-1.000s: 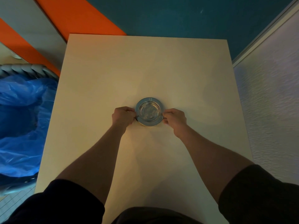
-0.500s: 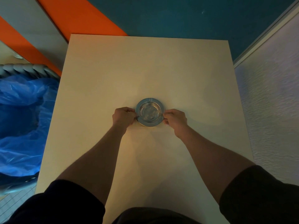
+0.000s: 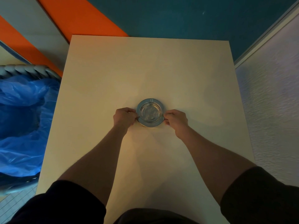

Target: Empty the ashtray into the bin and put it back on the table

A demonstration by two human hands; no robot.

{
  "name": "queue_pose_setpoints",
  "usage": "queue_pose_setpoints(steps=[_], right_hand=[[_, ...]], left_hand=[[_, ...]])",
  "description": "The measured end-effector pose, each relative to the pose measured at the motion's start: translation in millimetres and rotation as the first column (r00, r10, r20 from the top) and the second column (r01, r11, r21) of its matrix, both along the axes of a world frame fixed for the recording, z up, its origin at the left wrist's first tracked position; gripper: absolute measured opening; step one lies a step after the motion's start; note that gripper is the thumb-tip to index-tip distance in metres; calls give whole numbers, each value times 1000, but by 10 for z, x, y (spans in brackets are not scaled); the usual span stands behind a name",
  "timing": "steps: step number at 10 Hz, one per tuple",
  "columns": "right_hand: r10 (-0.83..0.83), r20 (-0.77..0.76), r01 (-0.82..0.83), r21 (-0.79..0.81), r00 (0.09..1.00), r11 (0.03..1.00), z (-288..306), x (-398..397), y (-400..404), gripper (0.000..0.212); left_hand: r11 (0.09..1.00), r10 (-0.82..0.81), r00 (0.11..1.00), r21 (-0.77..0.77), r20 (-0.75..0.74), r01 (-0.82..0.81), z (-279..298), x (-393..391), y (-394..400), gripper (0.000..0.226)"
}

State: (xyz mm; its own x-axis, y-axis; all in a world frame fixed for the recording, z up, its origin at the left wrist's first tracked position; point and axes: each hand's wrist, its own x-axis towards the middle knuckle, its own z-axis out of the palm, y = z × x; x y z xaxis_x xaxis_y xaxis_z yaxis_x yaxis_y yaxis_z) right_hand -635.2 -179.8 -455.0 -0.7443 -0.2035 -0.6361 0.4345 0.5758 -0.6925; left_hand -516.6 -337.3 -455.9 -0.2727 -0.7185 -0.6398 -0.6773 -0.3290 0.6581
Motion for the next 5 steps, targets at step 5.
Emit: queue_pose_setpoints(steps=[5], right_hand=[[309,-255,-262,202,916,943,-23,29,63,31]], left_hand=[[765,-404,888,-451,222,460,-31,210,160,29]])
